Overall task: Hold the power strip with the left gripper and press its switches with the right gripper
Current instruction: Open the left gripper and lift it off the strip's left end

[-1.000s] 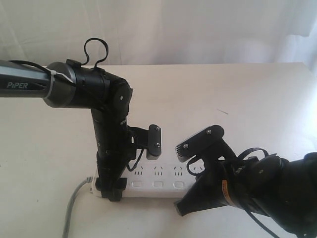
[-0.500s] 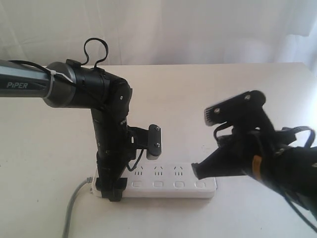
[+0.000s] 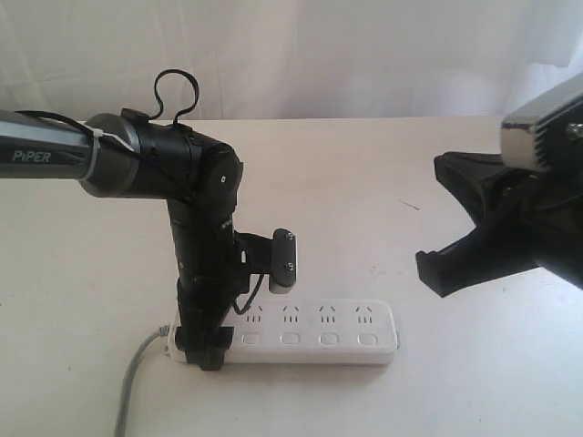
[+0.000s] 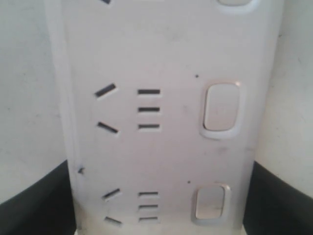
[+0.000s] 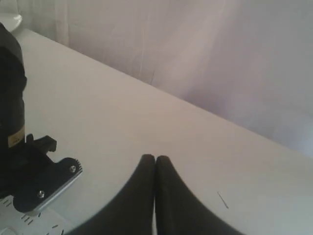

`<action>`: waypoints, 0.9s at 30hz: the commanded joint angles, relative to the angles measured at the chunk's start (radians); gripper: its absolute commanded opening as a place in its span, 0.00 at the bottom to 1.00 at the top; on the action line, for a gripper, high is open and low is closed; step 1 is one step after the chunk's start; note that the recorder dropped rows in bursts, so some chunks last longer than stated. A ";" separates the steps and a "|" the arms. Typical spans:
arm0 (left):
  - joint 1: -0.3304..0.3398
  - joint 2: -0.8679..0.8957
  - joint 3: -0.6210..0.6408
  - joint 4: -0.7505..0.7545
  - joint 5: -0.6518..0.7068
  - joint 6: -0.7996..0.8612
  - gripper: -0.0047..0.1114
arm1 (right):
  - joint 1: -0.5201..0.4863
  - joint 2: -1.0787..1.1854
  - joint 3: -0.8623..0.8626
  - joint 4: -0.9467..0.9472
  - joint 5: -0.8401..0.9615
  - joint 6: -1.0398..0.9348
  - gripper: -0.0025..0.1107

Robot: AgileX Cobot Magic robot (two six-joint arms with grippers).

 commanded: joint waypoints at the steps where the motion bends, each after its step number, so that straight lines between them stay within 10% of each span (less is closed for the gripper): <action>1: 0.002 0.002 0.007 -0.020 0.098 -0.003 0.31 | -0.001 -0.047 0.006 0.001 -0.014 -0.017 0.02; 4: 0.002 0.002 0.007 -0.013 0.111 -0.006 0.70 | -0.001 -0.047 0.006 0.001 -0.036 0.001 0.02; 7: 0.002 0.002 0.007 0.012 0.104 -0.065 0.86 | -0.001 -0.047 0.006 0.001 -0.059 0.007 0.02; 27: 0.002 -0.206 -0.063 0.043 0.176 -0.081 0.88 | -0.001 -0.047 0.006 0.001 -0.048 0.015 0.02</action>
